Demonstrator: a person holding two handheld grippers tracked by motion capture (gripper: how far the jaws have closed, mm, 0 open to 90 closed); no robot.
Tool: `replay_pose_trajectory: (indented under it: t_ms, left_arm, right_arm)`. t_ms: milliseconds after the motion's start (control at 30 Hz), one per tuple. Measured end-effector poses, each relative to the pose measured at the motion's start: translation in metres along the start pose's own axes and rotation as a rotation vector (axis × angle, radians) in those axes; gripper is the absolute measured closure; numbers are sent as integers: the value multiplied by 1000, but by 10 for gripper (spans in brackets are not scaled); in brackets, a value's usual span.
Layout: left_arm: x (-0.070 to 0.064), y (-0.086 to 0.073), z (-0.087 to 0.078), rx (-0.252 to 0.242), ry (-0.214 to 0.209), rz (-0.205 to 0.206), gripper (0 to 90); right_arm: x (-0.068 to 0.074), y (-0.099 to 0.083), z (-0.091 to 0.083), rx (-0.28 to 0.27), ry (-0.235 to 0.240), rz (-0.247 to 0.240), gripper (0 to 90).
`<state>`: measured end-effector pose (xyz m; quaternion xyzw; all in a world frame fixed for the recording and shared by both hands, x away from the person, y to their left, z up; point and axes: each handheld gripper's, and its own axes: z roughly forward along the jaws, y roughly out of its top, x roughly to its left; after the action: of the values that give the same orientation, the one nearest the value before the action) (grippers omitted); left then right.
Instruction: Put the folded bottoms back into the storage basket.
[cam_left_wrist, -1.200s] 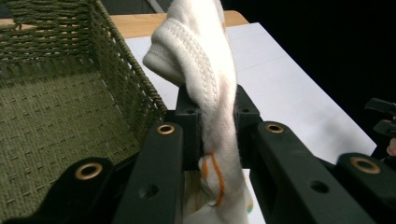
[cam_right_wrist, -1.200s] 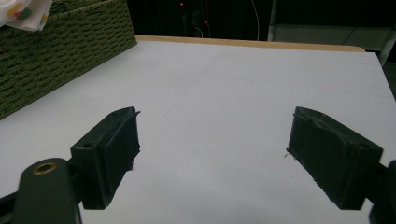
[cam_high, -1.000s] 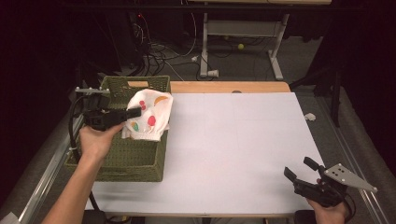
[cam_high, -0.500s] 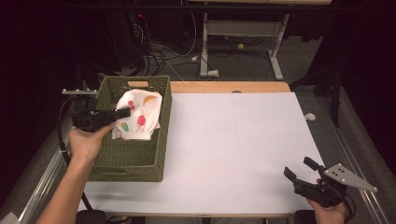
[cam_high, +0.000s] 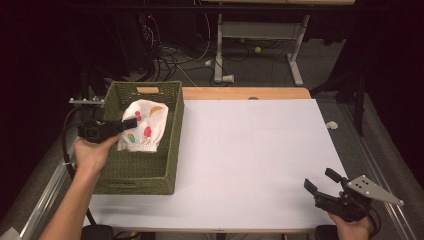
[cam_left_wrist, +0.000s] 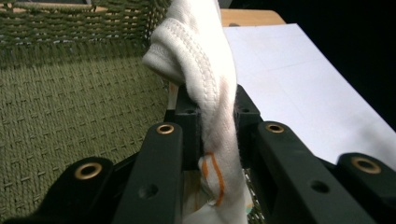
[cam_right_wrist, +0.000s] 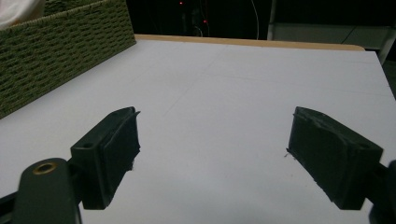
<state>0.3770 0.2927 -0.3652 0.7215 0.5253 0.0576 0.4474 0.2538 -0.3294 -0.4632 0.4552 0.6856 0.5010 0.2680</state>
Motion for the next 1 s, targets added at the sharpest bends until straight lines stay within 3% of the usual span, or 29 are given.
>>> replay_pose_trajectory:
  t_ms: [1000]
  left_arm:
    - [26,2,60,96,56,-41,756]
  right_arm:
    - [0,0,0,-3,4,-1,169]
